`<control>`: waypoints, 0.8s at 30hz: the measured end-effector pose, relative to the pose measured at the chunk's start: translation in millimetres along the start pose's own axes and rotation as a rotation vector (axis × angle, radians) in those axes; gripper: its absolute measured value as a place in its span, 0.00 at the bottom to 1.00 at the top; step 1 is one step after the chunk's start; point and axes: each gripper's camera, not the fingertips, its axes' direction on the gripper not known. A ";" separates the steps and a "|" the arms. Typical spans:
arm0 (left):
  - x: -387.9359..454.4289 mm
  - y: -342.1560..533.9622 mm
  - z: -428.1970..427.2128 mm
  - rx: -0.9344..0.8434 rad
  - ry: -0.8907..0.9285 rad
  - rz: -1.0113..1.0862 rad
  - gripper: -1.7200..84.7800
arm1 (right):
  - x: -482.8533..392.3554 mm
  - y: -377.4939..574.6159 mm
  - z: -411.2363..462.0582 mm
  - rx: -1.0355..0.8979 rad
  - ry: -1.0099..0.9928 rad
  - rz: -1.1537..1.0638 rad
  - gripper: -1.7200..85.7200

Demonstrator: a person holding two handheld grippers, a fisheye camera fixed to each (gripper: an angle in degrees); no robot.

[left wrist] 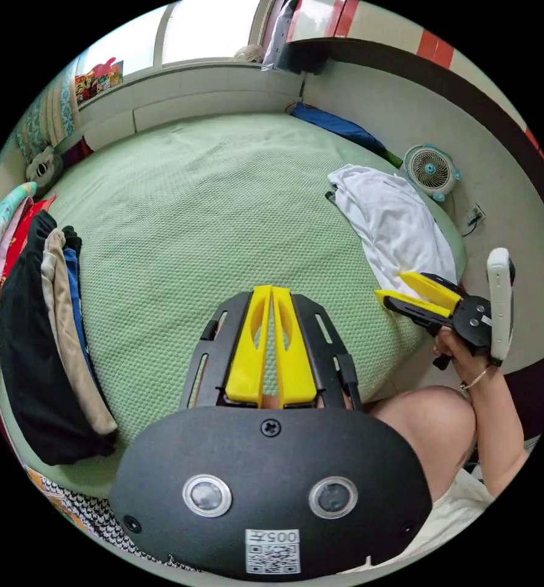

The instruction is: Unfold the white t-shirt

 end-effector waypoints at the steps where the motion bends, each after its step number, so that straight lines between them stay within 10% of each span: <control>1: -1.6 -5.1 3.3 -0.014 0.026 -0.018 0.01 | -3.5 -1.0 3.0 0.005 0.027 0.003 0.13; 24: -37.1 -43.7 27.6 -0.054 0.118 -0.053 0.01 | 47.2 -29.9 -75.2 0.236 0.066 0.110 0.01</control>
